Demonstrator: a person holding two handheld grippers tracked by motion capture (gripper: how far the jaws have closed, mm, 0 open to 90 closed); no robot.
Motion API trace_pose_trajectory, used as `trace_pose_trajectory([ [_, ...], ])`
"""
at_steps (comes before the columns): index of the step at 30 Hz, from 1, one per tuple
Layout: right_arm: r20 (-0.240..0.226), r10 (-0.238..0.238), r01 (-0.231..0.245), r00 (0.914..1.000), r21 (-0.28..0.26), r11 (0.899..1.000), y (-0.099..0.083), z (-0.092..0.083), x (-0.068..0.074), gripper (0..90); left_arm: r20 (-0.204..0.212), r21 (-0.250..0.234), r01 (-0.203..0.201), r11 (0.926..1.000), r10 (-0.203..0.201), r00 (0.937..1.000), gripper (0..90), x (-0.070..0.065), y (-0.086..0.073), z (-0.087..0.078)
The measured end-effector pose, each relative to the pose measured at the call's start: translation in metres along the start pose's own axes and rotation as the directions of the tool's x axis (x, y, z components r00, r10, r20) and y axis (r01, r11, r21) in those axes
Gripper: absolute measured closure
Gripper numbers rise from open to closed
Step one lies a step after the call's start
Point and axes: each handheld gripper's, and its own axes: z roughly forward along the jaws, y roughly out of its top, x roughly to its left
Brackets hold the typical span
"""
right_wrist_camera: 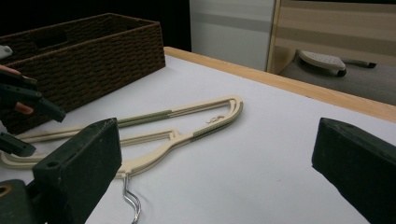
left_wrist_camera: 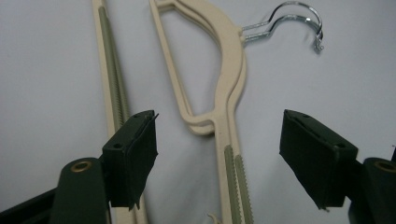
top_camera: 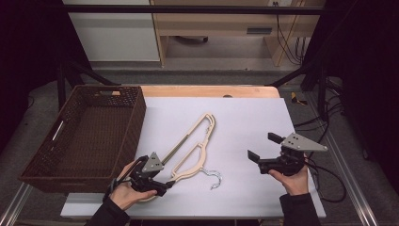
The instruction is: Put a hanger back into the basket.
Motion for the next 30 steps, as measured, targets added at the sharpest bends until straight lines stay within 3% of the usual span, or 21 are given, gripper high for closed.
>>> trace_pose_trajectory([
  [4,-0.006,-0.002,0.002,1.0,0.004,1.0,0.0,0.001,0.0,1.8,0.006,0.044,0.018,0.9989,-0.018,0.9998,29.8,0.001,-0.003,0.011],
  [11,-0.008,-0.003,0.003,1.0,0.009,1.0,-0.001,0.002,0.001,1.8,0.036,0.093,0.047,0.9946,-0.05,0.9981,53.6,0.005,-0.004,0.021],
  [17,-0.009,-0.005,0.005,0.9999,0.009,1.0,-0.001,0.003,0.001,1.8,0.051,0.125,0.065,0.99,-0.071,0.9962,64.1,0.007,-0.005,0.025],
  [30,-0.012,-0.003,0.003,0.9999,0.019,1.0,-0.002,0.006,0.002,1.8,0.07,0.154,0.11,0.982,-0.122,0.99,71.2,0.007,-0.002,0.028],
])
